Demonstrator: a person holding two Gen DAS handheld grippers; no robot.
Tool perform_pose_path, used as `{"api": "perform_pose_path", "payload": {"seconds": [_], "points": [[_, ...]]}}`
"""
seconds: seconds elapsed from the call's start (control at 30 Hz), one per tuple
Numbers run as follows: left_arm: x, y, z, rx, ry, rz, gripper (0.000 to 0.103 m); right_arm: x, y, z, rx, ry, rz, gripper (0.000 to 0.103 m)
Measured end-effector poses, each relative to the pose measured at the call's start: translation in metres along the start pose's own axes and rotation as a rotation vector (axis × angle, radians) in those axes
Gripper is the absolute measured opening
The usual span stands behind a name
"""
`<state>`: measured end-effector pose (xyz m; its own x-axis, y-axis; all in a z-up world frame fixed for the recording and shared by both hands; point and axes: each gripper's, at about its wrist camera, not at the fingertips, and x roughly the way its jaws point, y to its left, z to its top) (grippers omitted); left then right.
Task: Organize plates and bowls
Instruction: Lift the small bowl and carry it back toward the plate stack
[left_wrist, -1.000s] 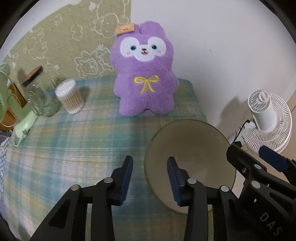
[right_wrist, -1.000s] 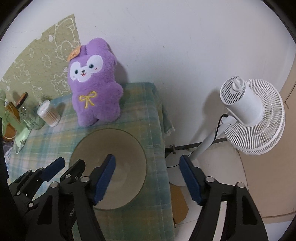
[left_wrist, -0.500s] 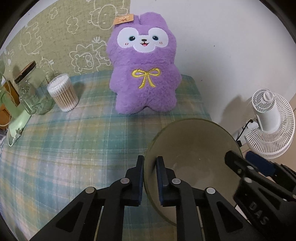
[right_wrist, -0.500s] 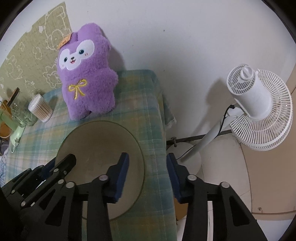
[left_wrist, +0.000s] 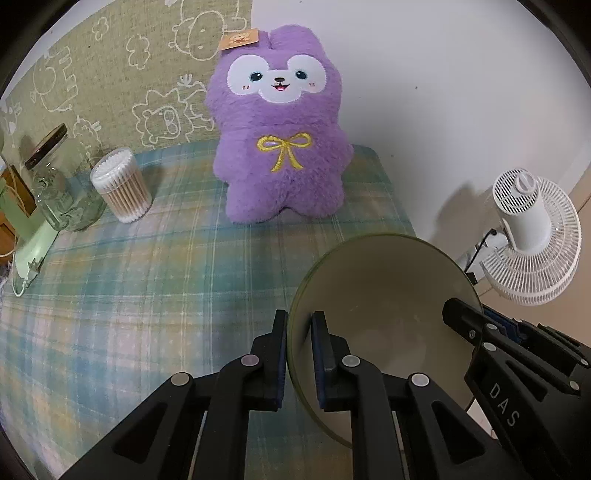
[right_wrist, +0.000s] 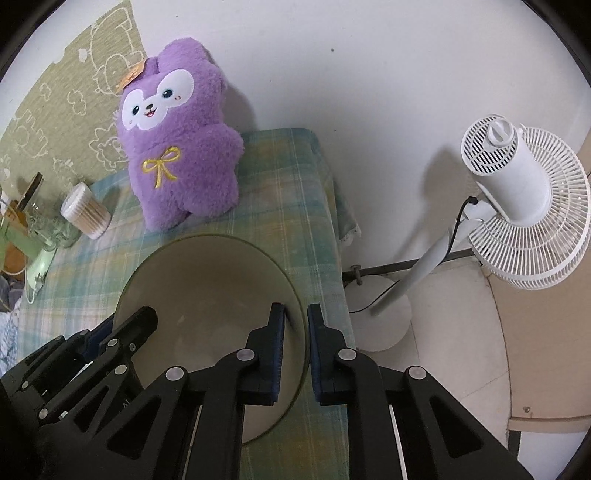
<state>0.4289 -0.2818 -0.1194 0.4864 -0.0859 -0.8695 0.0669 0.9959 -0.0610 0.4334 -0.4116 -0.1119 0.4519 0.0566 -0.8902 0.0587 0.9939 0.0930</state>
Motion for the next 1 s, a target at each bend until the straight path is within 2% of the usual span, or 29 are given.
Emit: {"api": "perform_pose_path", "payload": {"seconds": [0.5, 1.0], "points": [[-0.055, 0.013, -0.028, 0.000, -0.031, 0.006, 0.009, -0.055, 0.024, -0.033, -0.023, -0.030, 0.005, 0.015], [-0.137, 0.055, -0.067, -0.001, -0.087, -0.003, 0.009, -0.134, 0.075, -0.079, -0.024, -0.090, 0.001, 0.015]]}}
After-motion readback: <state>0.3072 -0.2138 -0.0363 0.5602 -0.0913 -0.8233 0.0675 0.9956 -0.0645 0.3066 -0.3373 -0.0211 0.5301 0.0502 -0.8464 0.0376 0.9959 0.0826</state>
